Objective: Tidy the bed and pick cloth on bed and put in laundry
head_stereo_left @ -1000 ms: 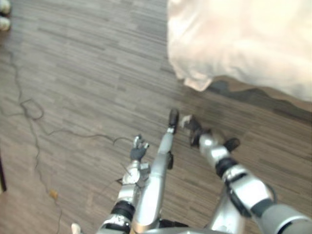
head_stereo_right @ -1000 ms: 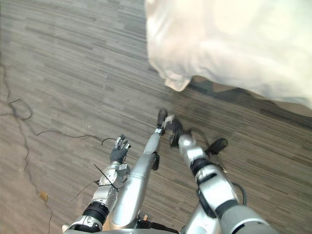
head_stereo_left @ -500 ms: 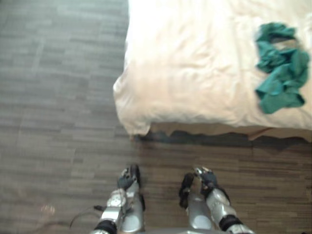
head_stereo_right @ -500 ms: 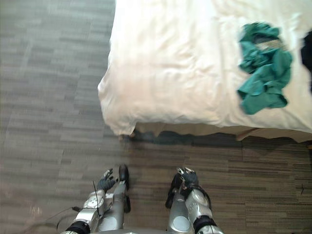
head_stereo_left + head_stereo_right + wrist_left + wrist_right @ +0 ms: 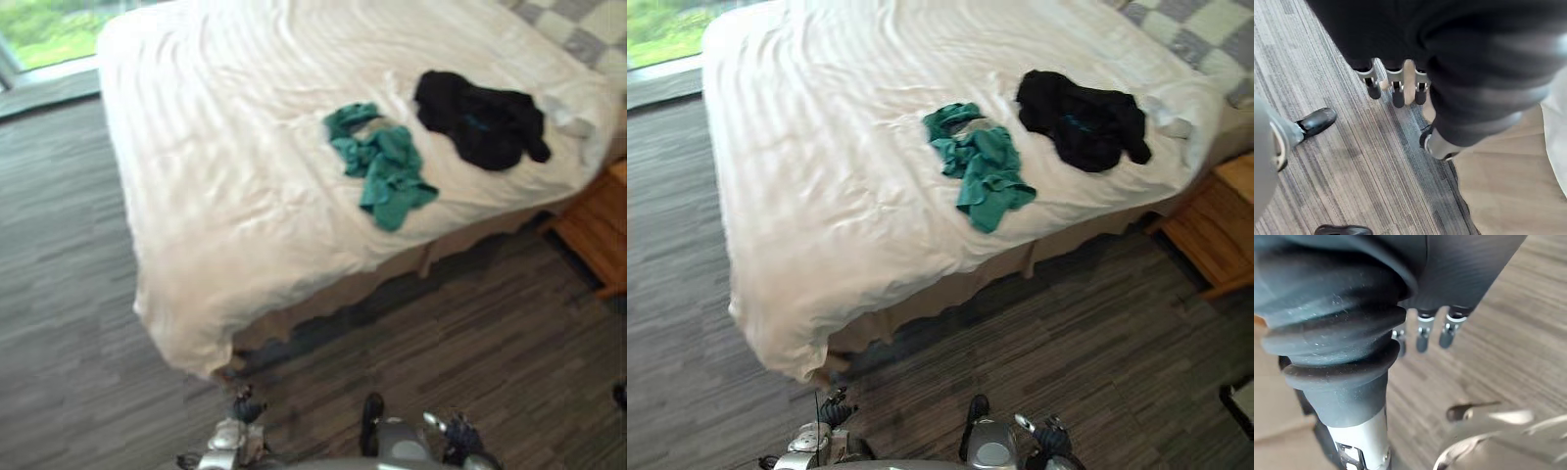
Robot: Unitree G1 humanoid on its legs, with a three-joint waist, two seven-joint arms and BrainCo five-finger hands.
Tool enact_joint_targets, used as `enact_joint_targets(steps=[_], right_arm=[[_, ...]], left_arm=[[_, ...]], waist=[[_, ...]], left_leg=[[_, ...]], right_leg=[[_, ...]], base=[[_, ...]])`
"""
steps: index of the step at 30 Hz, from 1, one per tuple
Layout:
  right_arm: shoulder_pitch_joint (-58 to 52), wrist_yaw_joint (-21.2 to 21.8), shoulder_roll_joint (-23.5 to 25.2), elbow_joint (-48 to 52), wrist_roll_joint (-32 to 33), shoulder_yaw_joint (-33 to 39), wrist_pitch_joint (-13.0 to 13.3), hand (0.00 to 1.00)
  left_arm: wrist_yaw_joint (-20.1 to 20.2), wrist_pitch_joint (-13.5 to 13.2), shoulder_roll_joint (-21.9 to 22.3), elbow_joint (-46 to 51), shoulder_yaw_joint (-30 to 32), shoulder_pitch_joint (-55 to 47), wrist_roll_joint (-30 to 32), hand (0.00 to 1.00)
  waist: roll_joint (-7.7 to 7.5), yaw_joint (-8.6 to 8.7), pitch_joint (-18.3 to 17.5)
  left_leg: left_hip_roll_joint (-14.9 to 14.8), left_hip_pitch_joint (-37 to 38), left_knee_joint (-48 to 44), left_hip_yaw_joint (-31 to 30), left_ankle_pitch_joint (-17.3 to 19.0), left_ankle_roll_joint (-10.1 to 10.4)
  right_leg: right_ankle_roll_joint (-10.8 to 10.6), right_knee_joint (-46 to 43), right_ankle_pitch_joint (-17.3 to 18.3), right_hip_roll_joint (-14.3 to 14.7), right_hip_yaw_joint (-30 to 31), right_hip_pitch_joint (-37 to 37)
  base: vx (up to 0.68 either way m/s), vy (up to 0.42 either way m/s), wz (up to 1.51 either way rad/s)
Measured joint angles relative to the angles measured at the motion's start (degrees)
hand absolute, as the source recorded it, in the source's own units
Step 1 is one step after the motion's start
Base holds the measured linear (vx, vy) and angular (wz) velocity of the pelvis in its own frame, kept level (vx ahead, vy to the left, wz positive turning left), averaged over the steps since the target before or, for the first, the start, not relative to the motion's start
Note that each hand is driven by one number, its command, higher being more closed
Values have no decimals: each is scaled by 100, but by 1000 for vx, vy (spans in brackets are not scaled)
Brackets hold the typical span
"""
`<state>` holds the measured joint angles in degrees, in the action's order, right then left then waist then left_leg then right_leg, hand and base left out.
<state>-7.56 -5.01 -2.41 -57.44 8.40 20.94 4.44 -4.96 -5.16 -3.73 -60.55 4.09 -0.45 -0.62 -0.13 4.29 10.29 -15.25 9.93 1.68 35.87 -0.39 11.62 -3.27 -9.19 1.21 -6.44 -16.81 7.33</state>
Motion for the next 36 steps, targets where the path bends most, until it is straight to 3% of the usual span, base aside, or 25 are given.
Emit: enact_joint_targets(steps=[2, 4, 6, 8, 9, 10, 12, 14, 15, 16, 17, 19, 21, 23, 25, 26, 27, 28, 29, 30, 31, 33, 34, 35, 36], right_arm=[[-161, 3, 89, -6, -2, 0, -53, 0], [-258, 16, 185, -10, -2, 1, -79, 0], [-289, -9, 23, -10, -2, 0, -83, 0], [-211, -17, -134, -22, -2, 61, -81, 0], [-183, -28, -144, -37, -2, 132, -80, 0], [-189, -28, -145, -66, -2, 148, -81, 0], [-186, -34, -144, -205, -4, 144, -104, 0], [-181, -33, -152, -191, -6, 112, -103, 0], [-172, -31, -252, -198, -8, 92, -101, 0], [-146, -41, -163, -263, -8, 84, -149, 0], [-310, -32, -48, -268, -8, 72, -209, 0], [-559, -34, 34, -284, -11, 145, -256, 0], [-573, -35, 48, -224, -9, 173, -245, 0], [-558, -20, 114, -161, -6, 210, -235, 0], [-497, -42, 21, -119, -5, 148, -234, 0], [-496, -61, -26, -42, -8, 16, -235, 0], [-456, -100, 0, -1, -11, -67, -234, 0], [-299, -116, 126, -9, -12, -127, -235, 0], [-214, -128, 110, -19, -57, 98, -210, 0], [-149, -128, 108, -35, -106, 106, -227, 0], [-132, -130, 105, -19, -142, 105, -200, 0], [-160, -129, 199, -27, -222, 169, -165, 0], [-169, -129, 201, -40, -227, 168, -166, 0], [113, -155, 218, -200, -449, 155, -252, 0], [113, -155, 218, -200, -449, 155, -252, 0]], left_arm=[[0, 30, 35, -5, 213, -48, -100, 0], [-5, 47, 83, -10, 384, -149, -103, 0], [-12, 35, 263, -25, 559, -209, -149, 0], [-9, 30, 433, -68, 551, -201, -151, 0], [-10, 18, 477, -65, 538, -180, -151, 0], [-10, 18, 480, -65, 520, -180, -152, 0], [-12, -49, 446, -48, 410, -189, -212, 0], [-14, -67, 400, -16, 281, -171, -231, 0], [-12, -79, 433, -29, 183, -212, -288, 0], [-14, -75, 344, -73, 135, -195, -324, 0], [-24, -71, 222, -76, 7, -196, -337, 0], [-9, -72, 78, -79, -150, -232, -334, 0], [-2, -30, 38, -91, -283, -193, -319, 0], [7, -25, 22, -166, -402, -71, -307, 0], [42, -14, 83, -212, -438, -49, -201, 0], [89, 0, 78, -218, -438, -85, -195, 0], [115, 6, 66, -228, -377, -54, -193, 0], [120, -2, 37, -229, -326, -2, -193, 0], [181, -26, 74, -180, -304, 65, -141, 0], [203, -8, 86, -88, -228, 48, -98, 0], [210, 5, 114, -80, -208, 28, -90, 0], [206, 37, 137, -58, -28, -23, -88, 0], [204, 38, 132, -50, 18, -24, -89, 0], [108, 104, 158, -66, 225, -81, -92, 0], [108, 104, 158, -66, 225, -81, -92, 0]], waist=[[-103, -24, -63], [-186, -13, -188], [50, -36, -261], [239, -38, -282], [247, -34, -279], [245, -20, -278], [228, -46, -272], [240, -47, -279], [483, -49, -369], [350, -49, -358], [273, 42, -401], [108, -65, -449], [60, 92, -479], [54, 123, -478], [199, 121, -399], [229, 115, -356], [117, 94, -283], [-165, 57, -147], [6, 13, -71], [-180, -59, -65], [-53, -64, -33], [-47, -31, -40], [-72, -56, -56], [-220, -229, -309], [-219, -230, -309]], left_leg=[[-158, -11, -837, 399, 168, -51], [-491, -232, -2107, 351, 225, -153], [-789, -648, -3413, -443, 354, -296], [-415, -729, -3554, -1164, 894, -308], [-22, -734, -3394, -1660, 1238, -359], [107, -742, -3311, -1936, 1343, -384], [495, -852, -2841, -3290, 1600, -541], [724, -906, -2426, -4125, 1885, -633], [709, -749, -1894, -4509, 2319, -794], [798, -738, -1936, -4311, 2259, -822], [818, -724, -1908, -4189, 2240, -855], [1004, -490, -1677, -3832, 2190, -892], [1263, -389, -1465, -3589, 2093, -1004], [1456, -314, -1270, -3220, 2023, -1062], [1484, -323, -1275, -2854, 1989, -1052], [1530, -445, -1541, -2674, 1901, -970], [1619, -724, -2144, -2643, 1793, -781], [1693, -1064, -2577, -2641, 1891, -950], [1383, -991, -1142, -2549, 1314, -1411], [1480, -815, -1047, -2381, 1195, -1363], [1420, -768, -951, -2300, 1203, -1380], [1323, -615, -900, -2251, 1195, -1386], [1322, -622, -885, -2197, 1194, -1385], [1531, -314, -204, -1876, 930, -1182], [1532, -314, -205, -1875, 930, -1182]], right_leg=[[35, 13, 40, -10, 318, -6], [64, 36, 35, 33, 748, -23], [220, 76, -43, 248, 1412, -18], [173, 177, -128, 295, 1936, -19], [123, 270, -166, 294, 2348, -69], [107, 331, -168, 311, 2516, -117], [-17, 375, -86, 415, 3211, -105], [-42, 477, -69, 467, 3652, 4], [-134, 700, -131, 541, 3764, 96], [-175, 592, -138, 469, 3767, 155], [-297, 197, -188, 587, 3646, 158], [-355, 338, -297, 492, 3460, 24], [-524, 445, -395, 303, 3670, 106], [-565, 537, -600, 227, 4019, 295], [-371, 716, -1025, 276, 3706, 411], [13, 790, -1361, 289, 2890, 449], [241, 830, -1590, 127, 2401, 458], [354, 1008, -1848, -91, 2195, 421], [46, 505, -1392, 14, 1601, 460], [-40, -203, -755, -19, 1513, 558], [50, -902, -201, 67, 1429, 558], [135, -1430, 537, 197, 1111, 172], [135, -1305, 612, 180, 1024, 26], [-123, 1195, -58, 231, 917, -1105], [-123, 1194, -58, 231, 917, -1105]], base=[[56, 6, -113], [104, -68, -123], [155, 56, -141], [151, 177, -150], [121, 180, -142], [81, 215, -140], [-1, 364, -137], [-63, 352, -164], [-34, 349, -170], [50, 368, -120], [122, 222, -57], [136, 237, -93], [46, 214, -85], [33, 177, -94], [-12, 127, -108], [-17, 123, -103], [-60, 106, -82], [-125, 29, -68], [-101, 1, -70], [-38, -39, -69], [26, -5, -41], [30, -21, -22], [31, -23, -15], [5, -10, -9], [0, 0, 0]])
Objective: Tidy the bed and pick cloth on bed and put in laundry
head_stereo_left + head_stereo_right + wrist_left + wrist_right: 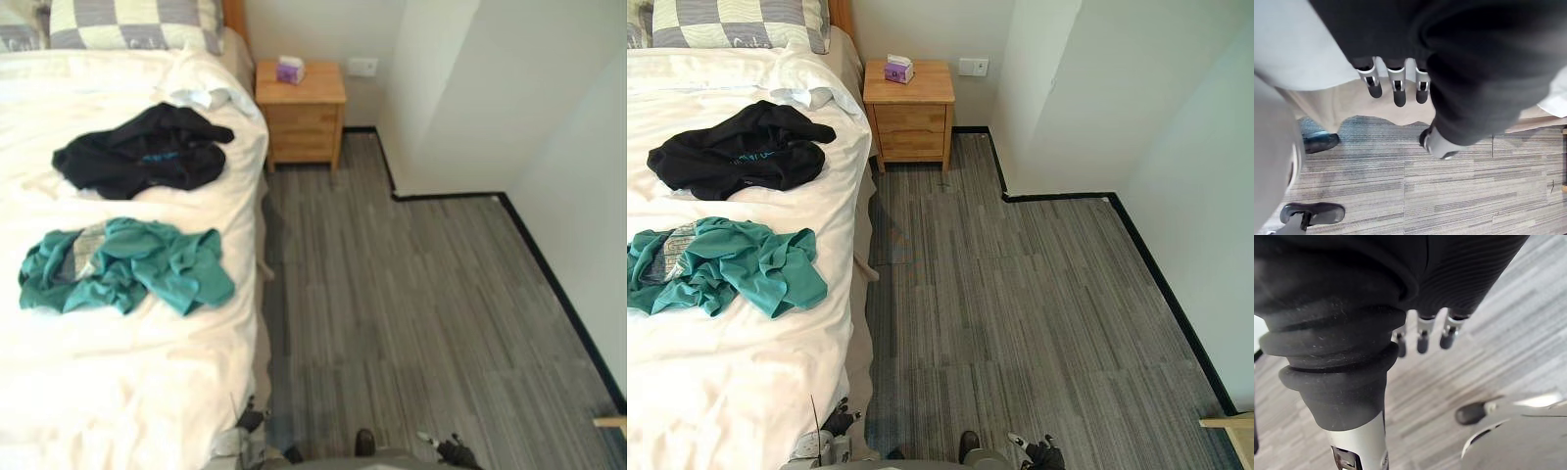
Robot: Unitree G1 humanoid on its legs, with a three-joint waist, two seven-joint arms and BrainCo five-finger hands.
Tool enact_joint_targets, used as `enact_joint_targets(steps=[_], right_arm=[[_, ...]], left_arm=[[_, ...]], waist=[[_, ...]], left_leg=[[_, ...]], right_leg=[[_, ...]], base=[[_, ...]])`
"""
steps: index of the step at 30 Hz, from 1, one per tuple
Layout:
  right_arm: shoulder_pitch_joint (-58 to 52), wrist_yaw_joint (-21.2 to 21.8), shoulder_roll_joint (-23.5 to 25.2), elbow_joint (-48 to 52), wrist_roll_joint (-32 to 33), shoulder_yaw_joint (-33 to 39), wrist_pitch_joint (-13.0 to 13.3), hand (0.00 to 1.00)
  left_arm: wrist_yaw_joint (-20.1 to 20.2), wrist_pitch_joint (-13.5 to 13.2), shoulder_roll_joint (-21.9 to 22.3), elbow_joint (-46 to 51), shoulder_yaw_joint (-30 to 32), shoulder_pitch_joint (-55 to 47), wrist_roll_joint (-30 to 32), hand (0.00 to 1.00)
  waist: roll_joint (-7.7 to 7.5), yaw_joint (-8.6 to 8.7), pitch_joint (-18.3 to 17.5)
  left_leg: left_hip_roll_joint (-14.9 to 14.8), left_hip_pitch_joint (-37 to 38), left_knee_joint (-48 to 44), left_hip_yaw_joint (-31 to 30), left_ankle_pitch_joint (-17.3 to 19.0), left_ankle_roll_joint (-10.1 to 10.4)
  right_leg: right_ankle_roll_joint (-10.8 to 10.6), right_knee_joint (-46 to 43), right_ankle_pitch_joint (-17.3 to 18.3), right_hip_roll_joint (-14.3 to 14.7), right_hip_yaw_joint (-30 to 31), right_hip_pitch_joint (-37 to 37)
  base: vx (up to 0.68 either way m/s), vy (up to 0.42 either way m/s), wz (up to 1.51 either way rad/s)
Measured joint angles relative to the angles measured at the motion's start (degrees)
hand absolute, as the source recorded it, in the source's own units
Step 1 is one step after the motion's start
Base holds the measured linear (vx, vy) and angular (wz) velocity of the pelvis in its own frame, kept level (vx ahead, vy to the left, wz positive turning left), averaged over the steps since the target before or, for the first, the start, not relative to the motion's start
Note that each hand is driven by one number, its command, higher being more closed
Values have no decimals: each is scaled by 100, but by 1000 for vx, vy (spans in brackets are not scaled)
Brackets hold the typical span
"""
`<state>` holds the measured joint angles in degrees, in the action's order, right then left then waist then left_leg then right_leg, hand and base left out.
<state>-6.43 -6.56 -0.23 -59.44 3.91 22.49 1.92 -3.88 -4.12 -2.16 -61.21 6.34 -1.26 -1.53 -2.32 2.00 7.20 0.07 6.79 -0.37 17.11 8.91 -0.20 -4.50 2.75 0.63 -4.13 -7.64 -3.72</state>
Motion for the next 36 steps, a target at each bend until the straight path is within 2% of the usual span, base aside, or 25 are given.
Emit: enact_joint_targets(steps=[10, 12, 13, 14, 15, 16, 17, 18, 19, 21, 23, 24, 25, 26, 27, 28, 29, 30, 31, 32, 33, 34, 35, 36], right_arm=[[0, 24, -14, 15, 54, 34, 2, 0], [4, 35, -12, 17, 98, 70, 1, 0], [26, 59, -16, 19, 140, 63, 0, 0], [32, 66, -19, 18, 164, 33, 1, 0], [32, 81, -49, 10, 209, -107, 1, 0], [17, 121, -106, -5, 220, -262, -1, 0], [0, 159, -203, -3, 220, -375, -1, 0], [12, 164, -240, 6, 219, -416, -1, 0], [75, 162, -286, 0, 210, -422, -6, 0], [138, 169, -354, -9, 195, -411, -23, 0], [229, 177, -351, -46, 118, -423, -72, 0], [235, 177, -357, -46, 83, -425, -74, 0], [256, 174, -363, -49, 29, -430, -77, 0], [279, 171, -373, -42, -2, -436, -77, 0], [334, 171, -366, -45, -7, -425, -71, 0], [360, 174, -357, -47, -8, -426, -67, 0], [382, 177, -294, -40, -11, -429, -52, 0], [375, 184, -278, -45, -13, -422, -37, 0], [364, 188, -283, -28, -31, -426, -38, 0], [389, 184, -265, -27, -63, -430, -21, 0], [383, 225, -208, 10, -102, -428, 6, 0], [381, 288, -168, 40, -96, -360, 2, 0], [400, 293, -149, 88, -108, -308, 2, 0], [411, 292, -130, 149, -120, -292, -5, 0]], left_arm=[[0, -7, 29, 12, 20, 0, -190, 0], [2, -3, 51, 35, 117, -1, -273, 0], [5, 8, 87, 156, 318, -17, -307, 0], [7, 15, 83, 255, 396, -54, -320, 0], [11, 4, 68, 389, 579, -107, -365, 0], [15, 11, 55, 563, 688, -148, -434, 0], [18, 21, 56, 726, 737, -199, -483, 0], [22, 22, 39, 747, 744, -219, -512, 0], [47, 51, 27, 715, 743, -225, -513, 0], [125, 101, 74, 710, 761, -240, -557, 0], [208, 106, 92, 718, 751, -238, -548, 0], [275, 110, 90, 718, 728, -238, -528, 0], [357, 111, 79, 723, 669, -229, -492, 0], [392, 111, 61, 720, 650, -224, -444, 0], [494, 119, 64, 753, 594, -214, -426, 0], [500, 114, 82, 825, 622, -214, -437, 0], [499, 97, 104, 893, 840, -191, -457, 0], [485, 93, 113, 870, 872, -193, -440, 0], [451, 115, 213, 744, 891, -265, -443, 0], [430, 121, 188, 707, 914, -231, -443, 0], [386, 149, 128, 620, 871, -222, -409, 0], [382, 155, 94, 593, 804, -227, -395, 0], [377, 166, 47, 602, 744, -225, -375, 0], [355, 185, -41, 601, 645, -233, -327, 0]], waist=[[69, 3, 47], [79, 18, 88], [96, 15, 232], [118, 14, 318], [27, 20, 380], [45, 7, 449], [111, -14, 496], [81, -95, 559], [104, -170, 596], [201, -190, 665], [228, -233, 684], [237, -250, 680], [239, -300, 677], [213, -318, 665], [213, -309, 672], [221, -315, 679], [202, -450, 710], [161, -460, 638], [308, -457, 490], [286, -448, 462], [239, -423, 461], [185, -395, 485], [122, -365, 515], [45, -268, 548]], left_leg=[[-10, -4, -80, -15, 0, 0], [-28, -2, -170, -18, 17, 27], [-142, -58, -633, 10, 241, 290], [-241, -179, -1079, 21, 395, 456], [-416, -551, -2088, 8, 588, 749], [-631, -1005, -3153, -61, 556, 792], [-895, -1463, -4146, -150, 273, 728], [-978, -1703, -4573, -137, 137, 700], [-891, -1868, -4545, -184, 276, 541], [-698, -1969, -3992, -301, 403, 536], [-410, -2004, -2443, -270, 310, 553], [-339, -1992, -1913, -273, 153, 578], [-262, -1946, -1380, -245, -439, 378], [-192, -1836, -1141, -228, -758, 346], [-186, -1798, -1197, -132, -778, 97], [-274, -1928, -1627, -112, -566, -37], [-417, -2273, -2596, 97, -178, -1], [-364, -2252, -2424, -23, -131, 21], [-305, -2095, -1719, -180, -195, -122], [-260, -1986, -1680, -132, -114, -248], [-120, -1714, -1354, -88, -81, -254], [-15, -1464, -1125, -89, -78, -257], [50, -1313, -1029, -112, -63, -282], [138, -1059, -914, -208, -28, -331]], right_leg=[[-2, -76, 5, -9, -10, 0], [12, -194, 106, -21, -22, 4], [108, -549, 373, -19, -50, 12], [167, -759, 535, -21, -61, 25], [191, -1062, 762, -52, -79, 104], [191, -1223, 926, -26, -93, 101], [234, -1289, 987, 43, -80, 60], [257, -1289, 1001, 50, -9, 19], [295, -1284, 1027, 18, 175, -6], [301, -1257, 1027, -29, 347, 1], [218, -1241, 1077, -171, 545, 101], [179, -1205, 1101, -198, 582, 105], [129, -1110, 1131, -230, 646, 84], [110, -1008, 1136, -267, 674, 52], [146, -798, 1082, -262, 576, -68], [78, -644, 824, -269, 503, -192], [-41, -544, 706, -267, 564, -442], [-104, -593, 766, -322, 621, -457], [-177, -806, 854, -196, 652, -390], [-218, -1090, 1018, -244, 692, -325], [-439, -2107, 1210, -357, 801, 127], [-669, -3223, 1222, -401, 994, 559], [-834, -3812, 1124, -421, 1099, 764], [-1023, -4615, 800, -482, 1125, 1013]], base=[[0, 0, 0], [-23, -29, 8], [-45, -66, 12], [-83, -107, 18], [-119, -127, 20], [-112, -149, 10], [-45, -99, -8], [50, -50, -46], [82, 0, -54], [113, 37, -55], [235, 117, -50], [246, 132, -38], [316, 140, -28], [374, 105, -29], [400, 65, -19], [460, 77, -24], [344, 77, -21], [375, 101, -43], [196, 49, -37], [269, 27, -41], [287, 30, -18], [320, 23, -6], [344, 31, 21], [373, 3, 65]])
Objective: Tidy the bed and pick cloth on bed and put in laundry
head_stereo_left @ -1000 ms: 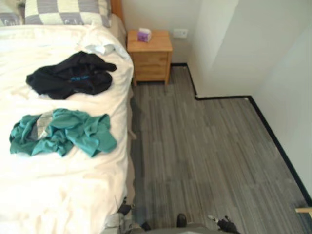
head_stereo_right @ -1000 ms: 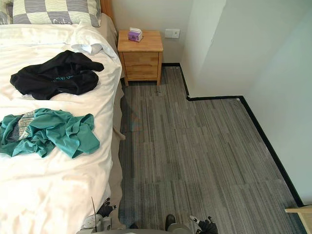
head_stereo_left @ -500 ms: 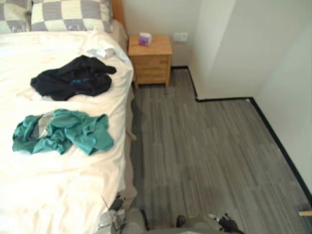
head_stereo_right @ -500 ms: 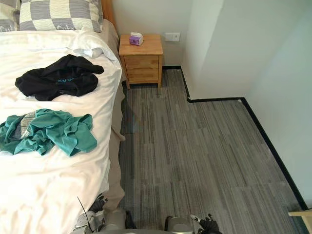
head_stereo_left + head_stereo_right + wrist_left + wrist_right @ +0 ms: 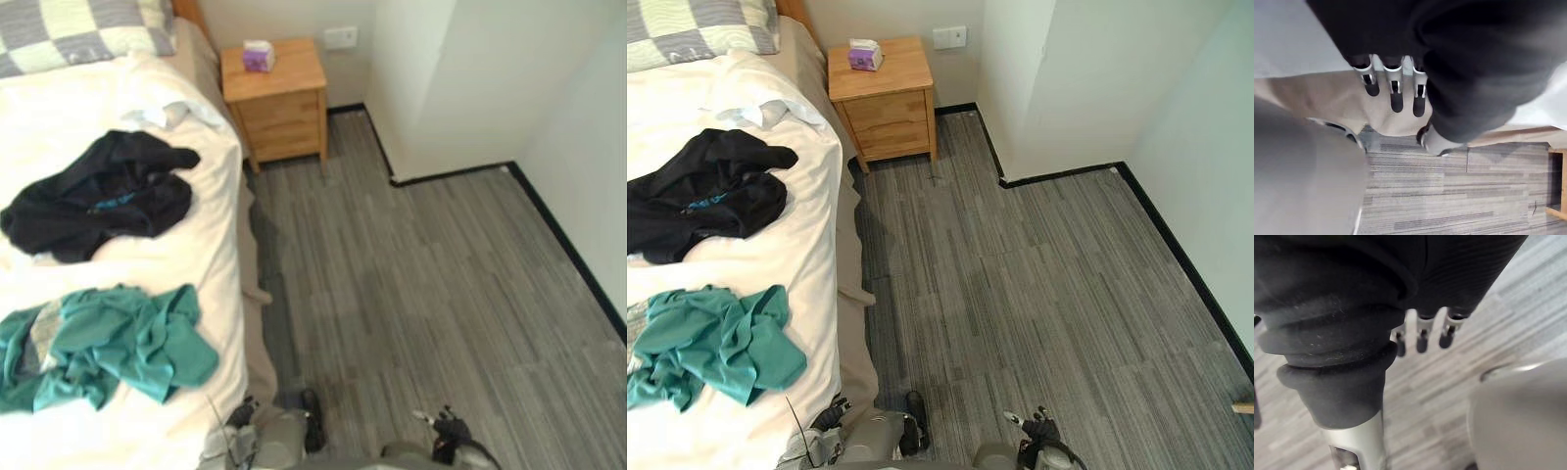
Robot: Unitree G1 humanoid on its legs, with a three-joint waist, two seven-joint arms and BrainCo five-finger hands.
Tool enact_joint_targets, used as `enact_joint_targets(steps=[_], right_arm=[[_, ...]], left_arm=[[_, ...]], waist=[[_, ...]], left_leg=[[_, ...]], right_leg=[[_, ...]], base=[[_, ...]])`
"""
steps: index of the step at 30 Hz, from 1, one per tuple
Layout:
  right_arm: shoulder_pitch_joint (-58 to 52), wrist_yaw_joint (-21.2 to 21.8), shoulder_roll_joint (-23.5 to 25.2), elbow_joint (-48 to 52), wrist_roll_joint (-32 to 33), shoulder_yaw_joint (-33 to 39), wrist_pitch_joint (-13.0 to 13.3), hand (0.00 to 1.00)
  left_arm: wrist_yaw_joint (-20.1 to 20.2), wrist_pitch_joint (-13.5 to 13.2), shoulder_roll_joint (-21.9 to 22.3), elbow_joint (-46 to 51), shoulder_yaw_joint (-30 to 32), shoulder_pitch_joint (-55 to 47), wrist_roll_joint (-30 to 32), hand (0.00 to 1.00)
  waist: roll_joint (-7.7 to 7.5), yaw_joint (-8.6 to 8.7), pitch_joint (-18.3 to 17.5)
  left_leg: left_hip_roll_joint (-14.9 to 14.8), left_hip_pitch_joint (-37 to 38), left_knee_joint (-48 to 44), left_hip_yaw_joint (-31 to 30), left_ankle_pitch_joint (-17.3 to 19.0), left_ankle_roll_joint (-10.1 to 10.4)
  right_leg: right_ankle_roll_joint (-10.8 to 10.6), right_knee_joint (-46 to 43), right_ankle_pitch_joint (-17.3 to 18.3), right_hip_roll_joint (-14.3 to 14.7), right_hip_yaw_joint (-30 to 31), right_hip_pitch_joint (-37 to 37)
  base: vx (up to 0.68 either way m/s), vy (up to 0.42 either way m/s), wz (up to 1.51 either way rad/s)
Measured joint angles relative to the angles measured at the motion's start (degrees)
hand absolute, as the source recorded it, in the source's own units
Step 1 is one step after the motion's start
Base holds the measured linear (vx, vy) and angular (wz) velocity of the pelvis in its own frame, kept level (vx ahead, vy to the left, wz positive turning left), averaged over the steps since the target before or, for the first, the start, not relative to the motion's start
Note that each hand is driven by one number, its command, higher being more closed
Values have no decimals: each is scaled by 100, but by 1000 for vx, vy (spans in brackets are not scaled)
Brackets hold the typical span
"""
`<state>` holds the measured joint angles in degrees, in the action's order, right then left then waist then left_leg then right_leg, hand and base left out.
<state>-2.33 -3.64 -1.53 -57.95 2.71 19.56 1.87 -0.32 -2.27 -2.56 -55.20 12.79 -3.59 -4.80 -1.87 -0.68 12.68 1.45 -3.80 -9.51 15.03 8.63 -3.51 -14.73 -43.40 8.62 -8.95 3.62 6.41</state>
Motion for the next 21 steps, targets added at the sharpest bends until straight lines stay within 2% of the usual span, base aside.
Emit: enact_joint_targets(steps=[1, 3, 4, 5, 6, 7, 8, 9, 10, 11, 12, 13, 14, 15, 16, 17, 18, 19, 20, 21], right_arm=[[-65, -3, -3, 54, -10, 2, 5, 0], [-98, -6, -22, 53, -8, 16, -2, 0], [-106, 0, -66, 58, -6, 8, 4, 0], [-93, -2, -105, 70, -6, -9, 8, 0], [-76, -3, -154, 106, -2, -33, 15, 0], [-67, -7, -172, 119, -2, -36, 22, 0], [-88, -14, -187, 131, 3, -38, 33, 0], [-96, -22, -175, 125, 7, -46, 19, 0], [-201, -32, -143, 115, 12, -43, 16, 0], [-251, -43, -139, 89, 36, -17, 17, 0], [-161, -46, -268, 31, 71, 16, 8, 0], [-85, -53, -276, 31, 73, 15, 23, 0], [-66, -50, -257, 36, 73, 15, 27, 0], [-66, -48, -256, 39, 78, 40, 35, 0], [-125, -45, -265, 51, 99, 39, 19, 0], [-138, -44, -265, 59, 110, 35, 19, 0], [-254, -46, -275, 160, 123, -26, 24, 0], [-303, -55, -307, 212, 119, -58, 28, 0], [-308, -71, -319, 200, 119, -90, 28, 0], [-307, -107, -337, 131, 118, -180, 23, 0]], left_arm=[[-79, 51, -80, -45, -174, -15, 65, 0], [-186, 73, -77, -71, -273, 21, 102, 0], [-265, 68, -97, -127, -407, 28, 205, 0], [-287, 66, -96, -149, -438, 37, 275, 0], [-314, 62, -86, -157, -458, 13, 337, 0], [-338, 61, -76, -162, -492, 8, 340, 0], [-354, 41, -74, -157, -568, 35, 350, 0], [-354, 22, -92, -158, -590, 65, 405, 0], [-355, -27, -95, -157, -590, 77, 469, 0], [-357, -45, -81, -169, -587, 78, 531, 0], [-342, -64, 51, -266, -574, 105, 574, 0], [-350, -85, 99, -351, -538, 102, 596, 0], [-351, -82, 113, -405, -517, 98, 609, 0], [-348, -85, 202, -413, -380, 43, 619, 0], [-350, -115, 318, -367, -66, 2, 603, 0], [-352, -116, 320, -359, -46, 1, 601, 0], [-355, -139, 369, -265, 138, -31, 586, 0], [-356, -149, 394, -132, 190, -48, 543, 0], [-359, -161, 396, -81, 219, -61, 512, 0], [-361, -199, 374, 43, 252, -72, 426, 0]], waist=[[-39, 133, 31], [-49, 150, 90], [-2, 167, 95], [58, 205, 109], [185, 288, 100], [237, 321, 106], [269, 370, 106], [249, 412, 99], [185, 472, 73], [231, 508, 82], [493, 423, 86], [527, 402, 95], [530, 402, 94], [566, 420, 95], [607, 428, 105], [620, 427, 110], [587, 362, 148], [636, 260, 162], [638, 205, 175], [584, 119, 178]], left_leg=[[63, 408, 130, -207, 85, -85], [43, 860, 145, -443, 281, -119], [-113, 1218, 154, -557, 391, -11], [-234, 1377, 187, -628, 454, 27], [-448, 1527, 261, -717, 503, 99], [-551, 1596, 302, -747, 508, 110], [-710, 1676, 354, -850, 508, 112], [-784, 1731, 385, -973, 528, 147], [-816, 1839, 437, -1068, 604, 349], [-896, 2040, 536, -1175, 685, 522], [-1115, 2111, 525, -1170, 634, 600], [-1161, 2097, 382, -1206, 429, 736], [-1182, 2086, 224, -1238, 326, 822], [-1282, 1959, -465, -1374, 124, 1068], [-1424, 1535, -1844, -1634, -308, 1283], [-1438, 1463, -2002, -1666, -399, 1314], [-1531, 895, -3398, -1860, -1170, 1400], [-1640, 361, -4602, -1819, -1023, 1359], [-1676, 103, -5051, -1741, -871, 1262], [-1644, -358, -5586, -1443, -482, 1021]], right_leg=[[91, -966, -528, -162, -215, 241], [435, -1591, -189, -310, -633, 412], [778, -1475, 355, -321, -1048, 598], [883, -1193, 529, -268, -1238, 711], [1013, -564, 633, -89, -1451, 919], [1045, -102, 619, 36, -1478, 1038], [1043, 1124, 395, 223, -1374, 1273], [1004, 2311, -95, 282, -1118, 1348], [892, 3227, -681, 272, -878, 1329], [1010, 3208, -1433, 329, -862, 1259], [1164, 2827, -1137, 553, -873, 1382], [1291, 2468, -840, 626, -850, 1466], [1308, 2311, -722, 649, -850, 1461], [1414, 2153, -418, 745, -883, 1253], [1509, 2225, -175, 865, -987, 794], [1525, 2247, -154, 882, -994, 730], [1647, 2493, -12, 1011, -1005, 254], [1748, 2724, 31, 1111, -991, -106], [1802, 2846, 34, 1137, -984, -307], [1829, 3165, 57, 1119, -945, -736]], base=[[474, -39, 85], [464, -105, 69], [425, -160, 53], [514, -237, 61], [357, -195, 43], [451, -280, 53], [477, -345, 65], [606, -481, 96], [542, -447, 95], [558, -432, 48], [508, -386, -7], [485, -371, -33], [472, -383, -17], [583, -436, 6], [487, -356, 12], [467, -292, 18], [354, -154, 5], [429, -177, 0], [401, -133, -11], [360, -114, -7]])
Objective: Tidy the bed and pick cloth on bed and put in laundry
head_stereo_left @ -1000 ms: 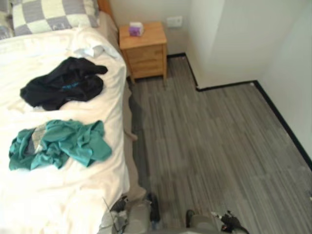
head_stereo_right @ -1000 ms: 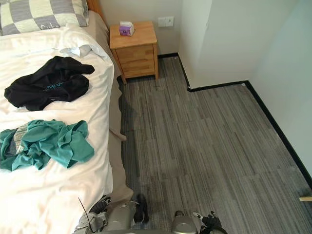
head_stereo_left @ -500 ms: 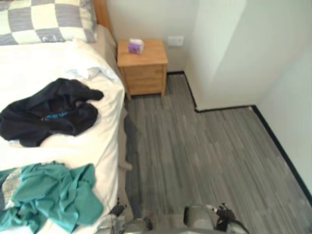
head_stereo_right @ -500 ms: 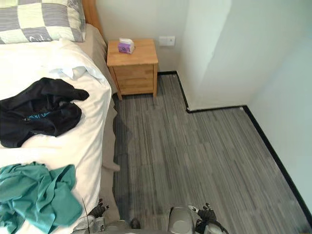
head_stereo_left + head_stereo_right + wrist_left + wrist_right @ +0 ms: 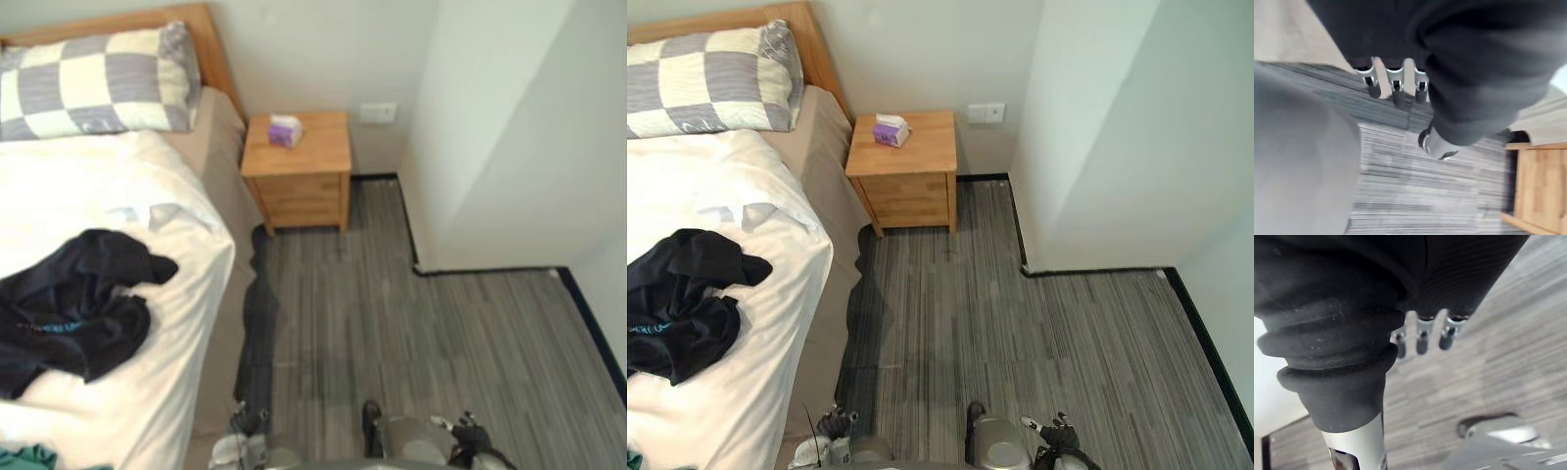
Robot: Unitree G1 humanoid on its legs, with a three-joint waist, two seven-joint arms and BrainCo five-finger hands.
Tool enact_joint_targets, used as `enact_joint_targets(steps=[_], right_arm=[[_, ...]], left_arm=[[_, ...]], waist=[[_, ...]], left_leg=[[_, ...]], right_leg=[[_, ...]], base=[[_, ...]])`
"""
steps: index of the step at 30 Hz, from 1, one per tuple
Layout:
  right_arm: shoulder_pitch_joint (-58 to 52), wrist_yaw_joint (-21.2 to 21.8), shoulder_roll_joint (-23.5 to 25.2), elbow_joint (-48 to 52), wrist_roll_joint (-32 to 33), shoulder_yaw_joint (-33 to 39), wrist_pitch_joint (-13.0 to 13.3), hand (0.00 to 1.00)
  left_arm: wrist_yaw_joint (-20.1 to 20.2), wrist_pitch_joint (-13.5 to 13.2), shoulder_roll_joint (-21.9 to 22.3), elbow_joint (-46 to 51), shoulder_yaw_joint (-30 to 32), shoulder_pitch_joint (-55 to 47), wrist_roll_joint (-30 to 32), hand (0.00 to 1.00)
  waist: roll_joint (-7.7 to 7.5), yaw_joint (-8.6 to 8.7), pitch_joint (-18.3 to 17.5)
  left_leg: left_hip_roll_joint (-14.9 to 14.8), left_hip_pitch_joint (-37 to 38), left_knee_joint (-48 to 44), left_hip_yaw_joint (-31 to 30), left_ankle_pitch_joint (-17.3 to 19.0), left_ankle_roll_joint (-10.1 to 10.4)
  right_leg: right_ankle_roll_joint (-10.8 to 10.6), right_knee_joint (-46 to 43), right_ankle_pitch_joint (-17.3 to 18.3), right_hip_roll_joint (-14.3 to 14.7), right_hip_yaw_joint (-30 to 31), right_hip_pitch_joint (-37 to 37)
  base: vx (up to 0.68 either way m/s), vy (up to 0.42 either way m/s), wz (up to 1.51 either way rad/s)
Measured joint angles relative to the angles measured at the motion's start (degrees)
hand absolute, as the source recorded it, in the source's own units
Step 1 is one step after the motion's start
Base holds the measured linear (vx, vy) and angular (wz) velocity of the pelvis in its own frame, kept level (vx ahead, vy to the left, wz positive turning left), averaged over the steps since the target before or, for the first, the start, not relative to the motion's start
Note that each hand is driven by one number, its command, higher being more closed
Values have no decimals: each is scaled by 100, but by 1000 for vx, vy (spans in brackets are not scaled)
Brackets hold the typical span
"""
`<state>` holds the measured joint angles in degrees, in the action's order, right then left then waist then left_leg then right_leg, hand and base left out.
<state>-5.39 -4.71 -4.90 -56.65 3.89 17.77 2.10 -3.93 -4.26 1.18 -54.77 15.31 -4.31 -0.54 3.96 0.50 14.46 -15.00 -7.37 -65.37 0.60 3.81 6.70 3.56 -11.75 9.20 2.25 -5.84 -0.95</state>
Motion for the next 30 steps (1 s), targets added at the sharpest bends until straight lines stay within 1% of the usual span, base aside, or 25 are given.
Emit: enact_joint_targets(steps=[3, 5, 6, 7, 8, 9, 10, 11, 12, 13, 14, 15, 16, 17, 18, 19, 20, 22, 23, 25, 26, 27, 28, 29, 30], right_arm=[[77, -14, -11, -121, -5, -42, -18, 0], [119, -6, 21, -226, -42, -30, -30, 0], [157, -8, 49, -250, -134, -23, -27, 0], [151, -8, 55, -258, -207, -13, -21, 0], [153, -11, 66, -268, -233, -4, -26, 0], [150, -10, 117, -277, -245, -1, -29, 0], [153, 4, 219, -267, -259, -26, -24, 0], [156, 11, 232, -263, -298, -32, -19, 0], [161, 23, 231, -262, -361, -27, -18, 0], [162, 33, 225, -263, -407, -8, -17, 0], [166, 64, 243, -255, -428, 44, -13, 0], [164, 99, 247, -247, -428, 52, -7, 0], [165, 116, 236, -210, -427, 54, -3, 0], [161, 116, 212, -116, -427, 55, 1, 0], [154, 114, 214, -71, -423, 57, 6, 0], [153, 113, 212, -58, -423, 78, 10, 0], [154, 115, 211, -58, -422, 89, 10, 0], [151, 108, 223, -73, -420, 188, 13, 0], [158, 107, 220, -95, -419, 203, 12, 0], [132, 106, 240, -103, -421, 194, 1, 0], [116, 104, 243, -99, -417, 205, 5, 0], [82, 104, 286, -104, -415, 261, 1, 0], [39, 100, 379, -90, -391, 352, -12, 0], [0, 101, 337, -40, -384, 408, -11, 0], [-108, 96, 296, 99, -374, 472, -2, 0]], left_arm=[[7, -75, 6, 155, 3, -13, -155, 0], [6, -74, 4, 237, -1, -13, -175, 0], [5, -72, -7, 240, -18, -11, -175, 0], [12, -67, -11, 230, -47, -8, -192, 0], [8, -75, -21, 232, -80, -4, -218, 0], [9, -63, -78, 210, -147, 28, -212, 0], [18, -55, -222, 184, -274, 48, -220, 0], [15, -56, -253, 178, -286, 48, -219, 0], [14, -52, -260, 152, -287, 48, -219, 0], [14, -52, -264, 91, -281, 58, -230, 0], [11, -44, -301, 17, -291, 73, -232, 0], [10, -11, -309, -45, -349, 73, -229, 0], [16, 48, -329, -109, -398, 76, -228, 0], [15, 115, -341, -194, -417, 73, -230, 0], [17, 155, -371, -224, -463, 71, -240, 0], [26, 172, -361, -234, -521, 59, -310, 0], [28, 178, -362, -232, -522, 56, -338, 0], [42, 184, -334, -204, -524, 37, -435, 0], [42, 176, -326, -198, -521, 33, -446, 0], [14, 61, -325, -151, -504, -30, -475, 0], [9, 32, -318, -145, -490, -34, -489, 0], [3, -17, -321, -116, -407, -35, -519, 0], [-17, -45, -335, -34, -193, -80, -538, 0], [-18, -45, -269, -29, -165, -106, -537, 0], [-21, -69, -135, 47, -45, -224, -539, 0]], waist=[[-52, -116, -8], [-168, -148, -16], [-218, -148, -28], [-219, -157, -32], [-249, -203, -21], [-362, -258, -80], [-495, -290, -132], [-521, -308, -155], [-522, -306, -162], [-537, -302, -171], [-574, -318, -173], [-590, -281, -179], [-595, -260, -179], [-557, -121, -172], [-487, -92, -132], [-500, -83, -136], [-497, -89, -134], [-496, -114, -134], [-496, -127, -135], [-539, -127, -166], [-541, -127, -169], [-693, -148, -224], [-639, -210, -210], [-582, -158, -205], [-381, -158, -280]], left_leg=[[231, -637, 596, 578, 592, -173], [700, -787, 2380, 982, 723, -190], [994, -772, 3858, 1170, 607, -163], [1132, -727, 4825, 1274, 29, -417], [1184, -658, 5021, 1362, -430, -592], [1436, -517, 5297, 1392, -446, -972], [1633, -415, 5418, 1286, -403, -1100], [1693, -418, 5372, 1200, -353, -1189], [1759, -355, 5290, 1090, -210, -1358], [1820, -175, 5310, 1027, -84, -1396], [1946, 238, 5512, 861, 21, -1416], [2020, 543, 5656, 731, 82, -1457], [2088, 845, 5758, 577, 153, -1471], [2118, 1264, 5869, 286, 240, -1485], [2117, 1480, 5944, 105, 245, -1473], [2084, 1756, 5984, -160, 258, -1448], [2062, 1809, 5980, -224, 284, -1404], [1924, 1976, 5933, -694, 455, -1111], [1894, 2007, 5932, -821, 475, -1078], [1792, 1879, 5760, -1500, 725, -814], [1788, 1804, 5654, -1688, 845, -846], [1825, 1648, 5329, -2071, 1181, -908], [1796, 1422, 4851, -2479, 1551, -754], [1710, 1347, 4696, -2565, 1665, -698], [1439, 1237, 4513, -2591, 1740, -570]], right_leg=[[-128, 444, 36, -165, 20, -587], [-309, 659, 135, -460, -74, -928], [-455, 831, 223, -625, -199, -1125], [-585, 959, 302, -679, -274, -1283], [-644, 1018, 338, -713, -290, -1391], [-700, 1042, 347, -854, -352, -1460], [-772, 903, 200, -971, -472, -1433], [-796, 721, 164, -1015, -457, -1380], [-820, 223, 154, -1049, -404, -1292], [-911, -557, 144, -1106, -310, -1100], [-1357, -1971, -123, -1245, -145, -630], [-1598, -2952, -273, -1336, -28, -328], [-1556, -3864, -223, -1406, -20, -36], [-1414, -4651, -69, -1453, -175, 292], [-1384, -4790, 64, -1442, -266, 444], [-1283, -4533, 328, -1437, -530, 670], [-1242, -4377, 371, -1429, -590, 731], [-1181, -2987, 473, -1395, -780, 1000], [-1167, -2655, 463, -1362, -693, 1036], [-1053, -786, 58, -1230, 284, 1065], [-1055, -504, -32, -1230, 570, 1069], [-1053, -12, -158, -1260, 1212, 1032], [-1304, 6, -555, -1215, 1352, 906], [-1240, -151, -477, -1081, 1261, 895], [-1029, -660, -161, -898, 980, 932]], base=[[384, -49, 0], [511, 78, 13], [622, 148, 24], [633, 162, 23], [430, 111, 25], [535, 119, 43], [526, 115, 53], [629, 165, 68], [412, 133, 62], [610, 207, 69], [509, 151, 64], [602, 144, 65], [479, 44, 96], [461, 17, 108], [496, -57, 144], [316, -58, 107], [365, -104, 119], [290, -143, 120], [351, -274, 140], [307, -384, 156], [263, -447, 171], [274, -513, 176], [263, -529, 180], [214, -506, 171], [193, -464, 153]])
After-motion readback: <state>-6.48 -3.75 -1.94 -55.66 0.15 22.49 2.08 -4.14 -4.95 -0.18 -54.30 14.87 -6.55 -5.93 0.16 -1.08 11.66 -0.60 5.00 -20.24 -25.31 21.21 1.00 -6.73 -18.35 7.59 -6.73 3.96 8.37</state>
